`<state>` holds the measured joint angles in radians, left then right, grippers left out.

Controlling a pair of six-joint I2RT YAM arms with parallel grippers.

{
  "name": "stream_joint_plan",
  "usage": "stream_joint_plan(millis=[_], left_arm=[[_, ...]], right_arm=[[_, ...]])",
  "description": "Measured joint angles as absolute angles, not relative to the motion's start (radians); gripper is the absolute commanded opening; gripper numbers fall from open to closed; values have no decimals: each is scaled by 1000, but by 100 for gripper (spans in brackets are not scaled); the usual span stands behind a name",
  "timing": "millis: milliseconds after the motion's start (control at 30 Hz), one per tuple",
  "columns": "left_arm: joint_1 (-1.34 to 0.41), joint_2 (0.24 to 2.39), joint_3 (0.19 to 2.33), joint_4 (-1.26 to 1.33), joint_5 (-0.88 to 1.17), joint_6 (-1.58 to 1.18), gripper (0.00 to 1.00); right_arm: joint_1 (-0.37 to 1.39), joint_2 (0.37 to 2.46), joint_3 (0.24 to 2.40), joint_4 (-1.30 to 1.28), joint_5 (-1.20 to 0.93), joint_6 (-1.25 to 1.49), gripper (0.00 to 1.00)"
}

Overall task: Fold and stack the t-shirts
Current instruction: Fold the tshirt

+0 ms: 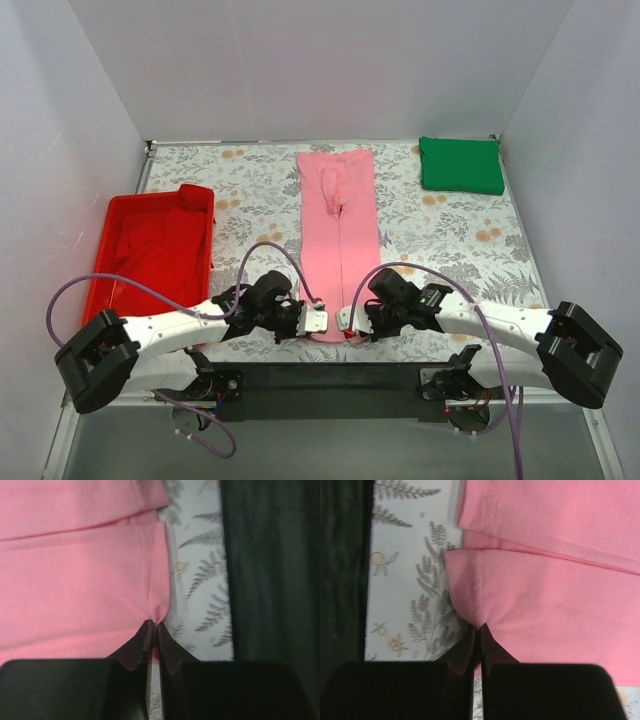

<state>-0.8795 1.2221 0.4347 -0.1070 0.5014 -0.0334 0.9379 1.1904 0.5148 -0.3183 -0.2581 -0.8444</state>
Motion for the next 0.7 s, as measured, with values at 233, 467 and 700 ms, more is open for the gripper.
stream_joint_plan(millis=[233,467,700], left_arm=[[-941,1032,472,-256,539,-130,0],[-767,1087,595,-315,580,-91,0],[-607,1303,759,-278,626,7,0]], right_arm=[[934,1161,566,-464,-311,-791,1],[860,1135,679,-500,-318,-811,1],[688,1314,874,-510,-340,-929,1]])
